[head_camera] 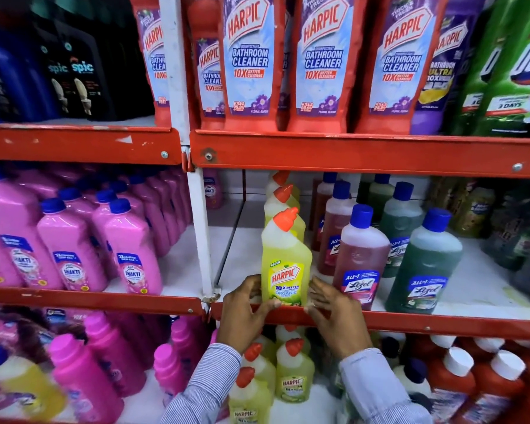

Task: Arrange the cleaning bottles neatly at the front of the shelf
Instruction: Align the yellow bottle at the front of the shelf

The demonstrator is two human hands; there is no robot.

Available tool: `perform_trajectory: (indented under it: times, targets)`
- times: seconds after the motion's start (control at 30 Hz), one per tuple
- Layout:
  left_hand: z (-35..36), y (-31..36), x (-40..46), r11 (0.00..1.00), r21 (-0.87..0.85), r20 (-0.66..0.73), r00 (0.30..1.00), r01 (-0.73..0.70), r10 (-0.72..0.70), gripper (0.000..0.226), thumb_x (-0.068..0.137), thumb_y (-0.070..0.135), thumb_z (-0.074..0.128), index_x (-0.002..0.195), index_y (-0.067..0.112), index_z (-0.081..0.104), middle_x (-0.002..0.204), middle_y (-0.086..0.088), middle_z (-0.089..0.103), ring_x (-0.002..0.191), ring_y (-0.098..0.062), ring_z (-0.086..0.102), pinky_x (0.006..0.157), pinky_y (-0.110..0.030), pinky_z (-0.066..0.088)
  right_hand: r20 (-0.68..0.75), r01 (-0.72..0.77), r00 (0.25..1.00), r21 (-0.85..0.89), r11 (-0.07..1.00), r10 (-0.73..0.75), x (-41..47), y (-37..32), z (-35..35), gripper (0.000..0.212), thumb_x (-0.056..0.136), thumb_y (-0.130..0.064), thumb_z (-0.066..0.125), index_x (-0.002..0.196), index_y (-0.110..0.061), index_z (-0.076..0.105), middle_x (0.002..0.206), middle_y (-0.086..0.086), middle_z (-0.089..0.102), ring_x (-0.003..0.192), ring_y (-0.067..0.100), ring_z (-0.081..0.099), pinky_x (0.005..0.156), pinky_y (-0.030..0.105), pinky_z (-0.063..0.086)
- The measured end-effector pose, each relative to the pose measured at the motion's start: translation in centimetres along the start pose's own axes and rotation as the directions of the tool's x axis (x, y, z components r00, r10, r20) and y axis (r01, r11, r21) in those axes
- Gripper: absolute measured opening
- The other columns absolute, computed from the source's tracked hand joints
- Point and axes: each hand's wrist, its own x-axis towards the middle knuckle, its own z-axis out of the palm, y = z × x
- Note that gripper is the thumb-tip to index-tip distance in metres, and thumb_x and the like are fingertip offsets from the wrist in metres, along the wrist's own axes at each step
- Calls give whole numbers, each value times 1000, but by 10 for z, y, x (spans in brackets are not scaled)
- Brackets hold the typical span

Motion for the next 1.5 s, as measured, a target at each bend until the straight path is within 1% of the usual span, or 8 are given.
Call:
perform_trajectory:
  times: [0.23,0.37,0.57,1.1,1.23,1.33,1.4,1.5]
  targets:
    - [34,38,-37,978,17,-404,893,-208,197,25,76,21,86,87,22,63,90,9,62,90,1,60,82,-9,44,-535,19,844,-12,1000,-22,-38,33,-46,26,74,-5,80,94,-19,70,89,-1,75,75,9,71,74,36,60]
    - [78,65,-38,968,5,-192,949,-252,248,25,81,30,79,102,22,68,101,9,69,96,-2,63,89,-14,47,-344,-111,936,-84,990,76,-26,50,-66,54,76,-15,80,125,-12,60,122,8,70,107,23,66,99,30,46]
    - [113,68,-12,997,32,16,997,-71,71,57,84,54,66,132,24,53,125,2,71,109,-15,68,95,-38,56,-140,-62,989,-75,995,51,-11,54,-78,63,80,-6,71,137,-24,53,126,-3,68,110,14,66,96,16,41]
    - [121,62,-11,989,138,-61,997,-46,55,43,88,46,66,118,16,59,109,-6,76,96,-27,70,85,-35,53,-67,39,997,-107,994,-47,-10,68,-82,64,85,-18,69,144,-28,44,129,1,67,114,18,65,100,23,43]
    - [123,72,-24,998,37,-224,973,-46,53,40,82,25,81,116,18,61,112,0,70,101,-14,65,92,-30,54,-268,72,959,-68,995,-88,-30,75,-96,44,79,-22,78,122,-19,67,116,-8,71,102,-2,64,94,6,41]
    - [135,88,-44,980,68,-365,910,-185,197,32,81,15,82,107,14,63,111,-2,57,105,-9,57,93,-5,41,-544,88,836,-1,996,-74,-48,92,-116,25,76,-12,80,99,-20,73,94,-5,77,80,1,70,79,30,58]
    - [150,99,-51,956,69,-319,902,-285,292,23,84,19,78,103,17,65,108,3,59,105,-3,58,94,-5,41,-632,38,774,87,995,26,-46,107,-131,34,76,-11,80,106,-19,66,96,0,75,83,11,72,79,40,59]
    - [178,114,-46,953,51,-179,936,-299,303,28,86,23,74,113,19,66,110,3,69,104,-5,62,94,-17,48,-487,-44,866,151,988,113,-34,124,-148,62,77,-10,79,133,-21,53,118,3,71,100,12,71,92,36,56]
